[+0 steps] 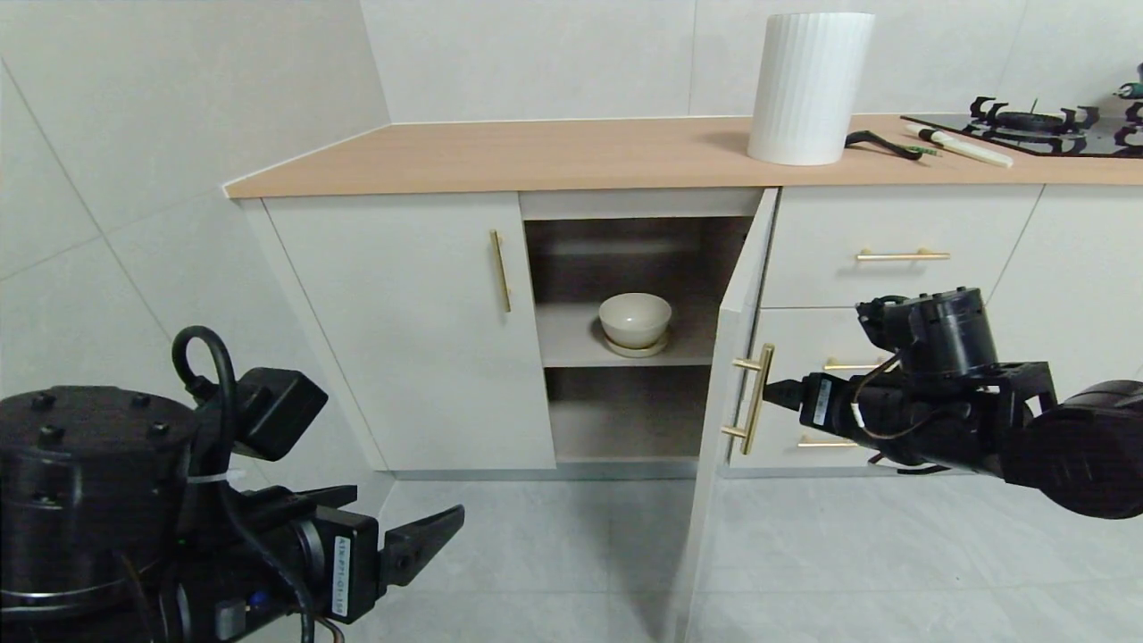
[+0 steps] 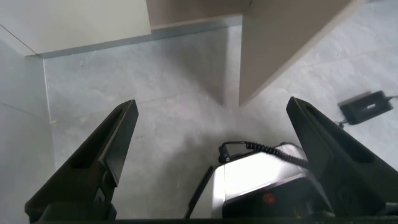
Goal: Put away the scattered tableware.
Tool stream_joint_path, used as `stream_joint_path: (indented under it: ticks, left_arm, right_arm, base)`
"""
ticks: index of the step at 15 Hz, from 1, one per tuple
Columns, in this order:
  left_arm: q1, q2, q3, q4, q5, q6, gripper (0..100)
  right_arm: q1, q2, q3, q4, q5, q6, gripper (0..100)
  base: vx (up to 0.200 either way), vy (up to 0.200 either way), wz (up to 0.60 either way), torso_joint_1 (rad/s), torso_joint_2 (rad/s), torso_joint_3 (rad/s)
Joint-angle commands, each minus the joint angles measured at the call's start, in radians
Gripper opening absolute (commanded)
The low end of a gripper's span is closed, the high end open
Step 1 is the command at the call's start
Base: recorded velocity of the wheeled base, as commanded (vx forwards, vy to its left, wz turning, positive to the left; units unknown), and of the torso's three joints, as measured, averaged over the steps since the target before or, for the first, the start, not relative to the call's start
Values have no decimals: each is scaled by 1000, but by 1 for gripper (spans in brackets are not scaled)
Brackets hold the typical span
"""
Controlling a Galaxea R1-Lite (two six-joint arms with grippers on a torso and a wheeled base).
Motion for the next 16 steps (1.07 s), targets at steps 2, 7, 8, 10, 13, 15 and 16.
stream_joint_path:
  ticks: [2,7,8,10,13,15,16]
  left_arm:
    - [-1,4,5,-3,0,2,100]
    - [-1,5,5,-3,0,1,100]
    - [-1,5,5,-3,0,1,100]
    - [1,-1,6,-1,0,1,100]
    - [1,-1,6,5,0,2,100]
    - [1,-1,5,11,0,2,100]
    - [1,-1,5,11,0,2,100]
  right_arm:
    - [11,91,3,-44,-3,2,100]
    - [12,103,3,-61,-4,2,100]
    - [12,103,3,-61,-4,2,100]
    - [20,108,5,-61,-4,5,100]
    - [26,114,6,-63,-6,11,100]
    - [26,119,5,-63,-6,14,100]
    - [29,122,5,-72,-6,20,100]
  base:
    - [0,0,0,0,0,0]
    - [0,0,0,0,0,0]
    - [0,0,0,0,0,0]
    - [0,0,0,0,0,0]
    - [200,0,0,-2,2,-1]
    - [200,0,0,-5,2,5]
    - [200,0,0,17,2,2]
